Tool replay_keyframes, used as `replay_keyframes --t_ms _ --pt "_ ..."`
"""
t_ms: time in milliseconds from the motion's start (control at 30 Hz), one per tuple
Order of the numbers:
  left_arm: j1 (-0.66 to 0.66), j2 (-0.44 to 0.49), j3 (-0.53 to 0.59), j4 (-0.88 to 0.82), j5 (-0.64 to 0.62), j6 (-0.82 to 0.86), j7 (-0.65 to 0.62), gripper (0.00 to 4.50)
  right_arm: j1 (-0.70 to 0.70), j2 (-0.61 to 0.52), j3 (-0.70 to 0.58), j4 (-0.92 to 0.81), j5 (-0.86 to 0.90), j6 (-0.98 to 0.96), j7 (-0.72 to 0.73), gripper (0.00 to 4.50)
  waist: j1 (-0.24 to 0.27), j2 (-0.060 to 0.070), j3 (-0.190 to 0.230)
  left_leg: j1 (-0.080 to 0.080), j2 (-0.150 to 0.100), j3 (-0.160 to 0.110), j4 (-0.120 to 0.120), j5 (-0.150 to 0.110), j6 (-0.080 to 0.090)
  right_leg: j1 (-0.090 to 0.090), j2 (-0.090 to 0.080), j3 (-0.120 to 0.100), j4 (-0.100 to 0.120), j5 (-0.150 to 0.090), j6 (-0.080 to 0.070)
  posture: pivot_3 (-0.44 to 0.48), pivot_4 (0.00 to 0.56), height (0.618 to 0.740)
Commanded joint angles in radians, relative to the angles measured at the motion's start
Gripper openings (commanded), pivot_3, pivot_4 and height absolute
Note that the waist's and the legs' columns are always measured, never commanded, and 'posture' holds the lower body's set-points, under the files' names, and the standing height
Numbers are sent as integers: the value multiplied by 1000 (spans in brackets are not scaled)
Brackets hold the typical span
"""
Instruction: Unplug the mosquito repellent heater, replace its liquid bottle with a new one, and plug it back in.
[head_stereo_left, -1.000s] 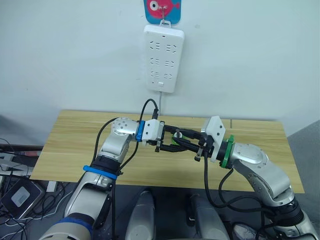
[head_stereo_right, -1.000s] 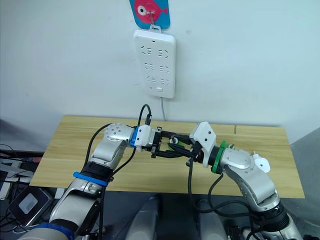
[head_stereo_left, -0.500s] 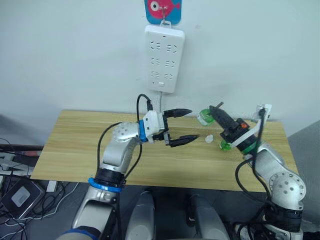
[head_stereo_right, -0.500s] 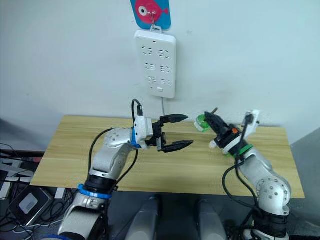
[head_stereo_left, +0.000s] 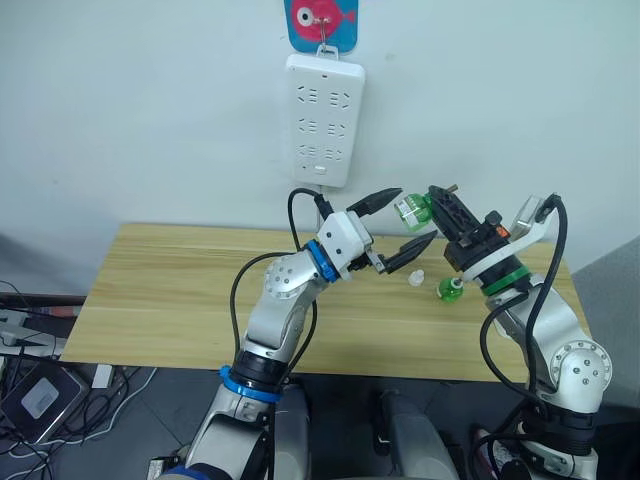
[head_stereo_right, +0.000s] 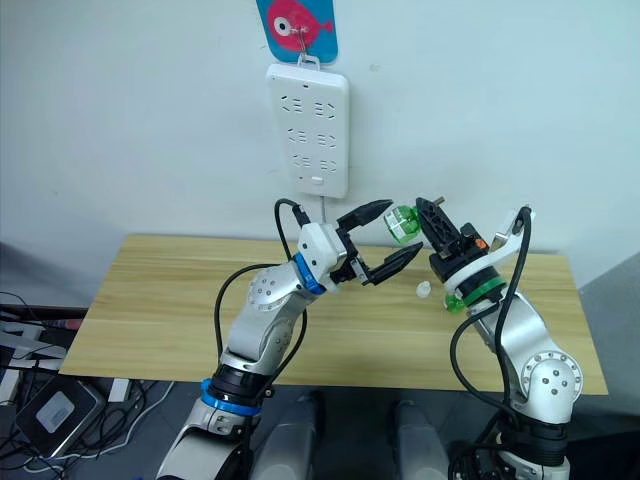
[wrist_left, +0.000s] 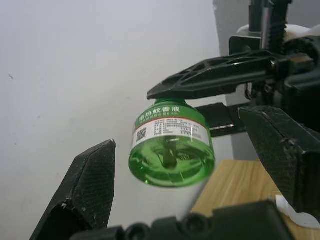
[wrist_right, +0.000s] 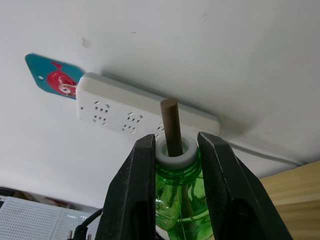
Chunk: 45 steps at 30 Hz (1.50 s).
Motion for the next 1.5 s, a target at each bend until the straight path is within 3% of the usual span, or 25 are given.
replay_keyframes --t_ms 33,267,367,533,1000,1333,1367,1500 --pt "-21 -14 -10 2 6 -35 19 4500 -14 -14 18 -61 45 -36 -7 855 0 0 -3 0 0 0 0 0 0 0 0 0 0 0 0 235 226 740" --pt "-29 -11 -10 27 1 -57 21 4500 -12 -41 43 -72 67 -73 -17 855 -1 0 -6 0 0 0 0 0 0 0 0 1 0 0 0 230 228 740" --pt "-32 -14 -10 33 -2 -66 20 3898 -14 -49 53 -77 75 -85 -21 855 -1 0 -7 0 0 0 0 0 0 0 0 0 0 0 0 228 230 740" --pt "-33 -19 -16 40 0 -77 22 2371 -15 -62 63 -80 85 -102 -26 855 -1 0 -8 0 0 0 0 0 0 0 0 0 0 0 0 226 232 740" --pt "-31 -14 -20 41 2 -80 22 2306 -39 -105 106 -71 78 -102 -30 855 -1 0 -8 0 0 0 0 0 0 0 0 1 0 0 0 227 238 740" --pt "-39 -9 -4 52 -11 -73 20 2306 9 -201 60 -78 148 -77 -15 4221 -1 0 -8 0 0 0 0 0 0 0 0 1 -1 0 0 223 246 740" --pt "-41 -8 -2 56 -13 -72 19 2306 18 -221 53 -79 163 -72 -12 4408 0 0 -8 0 0 0 0 0 0 0 0 1 -1 0 0 219 246 740" --pt "-57 -7 12 70 -38 -56 3 2306 67 -328 8 -79 223 -44 -2 4408 0 0 -8 0 0 0 0 0 0 0 0 1 0 0 0 210 246 740"
